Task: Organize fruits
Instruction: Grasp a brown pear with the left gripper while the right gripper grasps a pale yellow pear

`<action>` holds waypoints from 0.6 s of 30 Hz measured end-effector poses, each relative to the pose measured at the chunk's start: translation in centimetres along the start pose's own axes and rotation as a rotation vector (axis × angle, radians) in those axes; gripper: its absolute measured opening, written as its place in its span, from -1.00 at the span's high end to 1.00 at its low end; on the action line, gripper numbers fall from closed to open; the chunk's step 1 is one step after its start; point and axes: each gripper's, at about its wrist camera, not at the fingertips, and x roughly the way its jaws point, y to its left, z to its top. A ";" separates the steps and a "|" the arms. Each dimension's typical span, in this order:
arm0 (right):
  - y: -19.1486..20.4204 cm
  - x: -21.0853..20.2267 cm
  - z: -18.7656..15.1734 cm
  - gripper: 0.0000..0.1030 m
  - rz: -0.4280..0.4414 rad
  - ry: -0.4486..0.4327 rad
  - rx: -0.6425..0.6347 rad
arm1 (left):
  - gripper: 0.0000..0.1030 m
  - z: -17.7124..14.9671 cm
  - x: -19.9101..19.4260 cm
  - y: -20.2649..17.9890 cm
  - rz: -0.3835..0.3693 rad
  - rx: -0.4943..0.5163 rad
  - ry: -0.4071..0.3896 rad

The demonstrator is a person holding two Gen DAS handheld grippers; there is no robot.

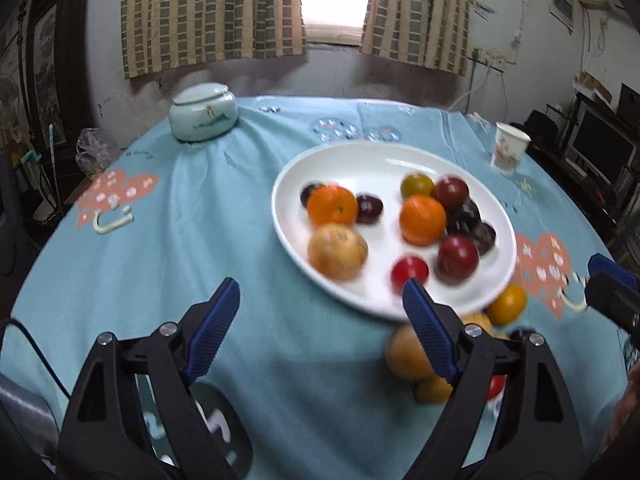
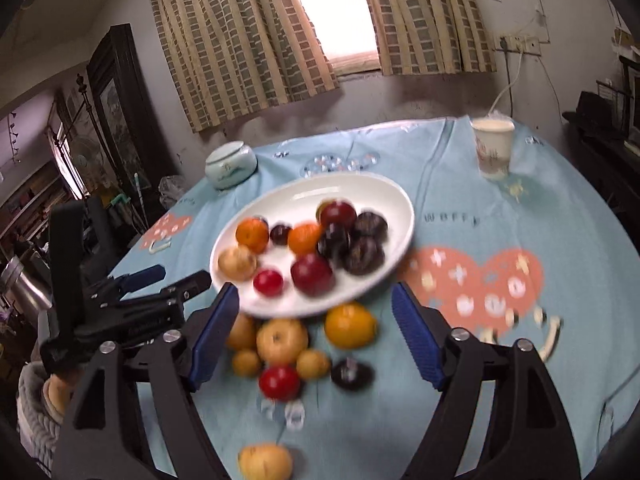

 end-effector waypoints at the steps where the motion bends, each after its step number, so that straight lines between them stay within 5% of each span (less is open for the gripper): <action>1: -0.1 -0.3 -1.0 -0.75 -0.012 0.016 0.004 | -0.66 -0.3 0.1 -0.2 -0.010 0.005 0.014; 13: -0.3 -1.4 -2.4 -0.79 -0.028 0.028 -0.002 | -0.77 -1.7 1.9 -2.4 -0.060 0.094 0.063; 18: -0.6 -1.5 -2.4 -0.79 -0.032 0.025 0.004 | -0.75 -1.5 0.8 0.6 0.105 0.027 0.034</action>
